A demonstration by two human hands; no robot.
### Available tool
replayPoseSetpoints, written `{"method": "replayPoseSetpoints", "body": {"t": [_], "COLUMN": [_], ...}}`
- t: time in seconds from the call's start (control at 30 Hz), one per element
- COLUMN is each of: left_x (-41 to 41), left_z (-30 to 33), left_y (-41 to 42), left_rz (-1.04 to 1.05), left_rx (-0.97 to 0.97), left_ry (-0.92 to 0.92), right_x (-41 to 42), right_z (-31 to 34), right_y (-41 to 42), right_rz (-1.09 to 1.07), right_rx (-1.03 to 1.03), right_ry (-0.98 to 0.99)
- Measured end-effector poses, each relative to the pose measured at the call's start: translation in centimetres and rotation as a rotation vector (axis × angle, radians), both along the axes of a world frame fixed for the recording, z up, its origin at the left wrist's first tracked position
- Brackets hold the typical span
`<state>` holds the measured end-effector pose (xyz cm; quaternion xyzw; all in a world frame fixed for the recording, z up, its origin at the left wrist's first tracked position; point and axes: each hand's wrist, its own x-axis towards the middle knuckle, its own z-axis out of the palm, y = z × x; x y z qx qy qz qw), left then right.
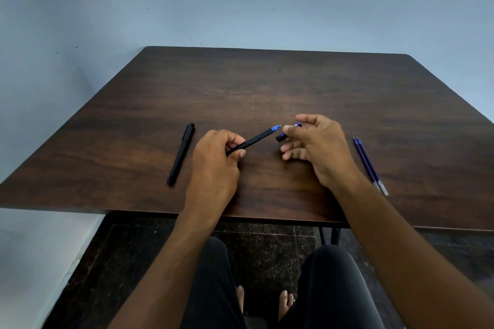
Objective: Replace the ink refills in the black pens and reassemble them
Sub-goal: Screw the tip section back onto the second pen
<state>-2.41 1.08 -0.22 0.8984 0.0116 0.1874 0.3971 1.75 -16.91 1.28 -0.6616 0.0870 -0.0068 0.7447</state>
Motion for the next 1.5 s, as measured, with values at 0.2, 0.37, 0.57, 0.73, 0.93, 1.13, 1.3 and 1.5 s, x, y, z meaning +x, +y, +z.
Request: {"method": "replayPoseSetpoints", "body": {"t": [0.2,0.37,0.57,0.73,0.93,1.13,1.3,1.5], "left_x": [0.0,-0.1,-0.1,-0.1,-0.1,0.0,-0.1,-0.2], "left_z": [-0.2,0.1,0.1,0.1,0.1,0.0,-0.2,0.1], "left_y": [0.0,-0.1,-0.1,-0.2,-0.2,0.0,-0.1,-0.1], "left_rz": [-0.004,-0.010,-0.015,-0.014,-0.014,-0.021,-0.029,-0.029], "left_rx": [0.017,0.010,0.025,0.037,0.049,0.036,-0.019,-0.047], "left_ry": [0.003,0.007,0.010,0.023,0.015,0.002,0.009,0.006], "right_x": [-0.2,-0.5,-0.5,-0.6,-0.5,-0.3,-0.1,0.1], "right_z": [-0.1,-0.2,-0.4,-0.2,-0.6,-0.9,-1.0,-1.2], "right_y": [-1.0,-0.8,-0.6,-0.5,-0.5,-0.5,-0.3,-0.3], "right_rz": [-0.029,-0.004,0.025,0.037,0.053,0.059,0.082,0.112], "right_rx": [0.274,0.208,0.158,0.130,0.096,0.158,0.191,0.220], "right_ry": [-0.047,-0.084,-0.110,-0.120,-0.144,-0.176,-0.160,-0.150]}}
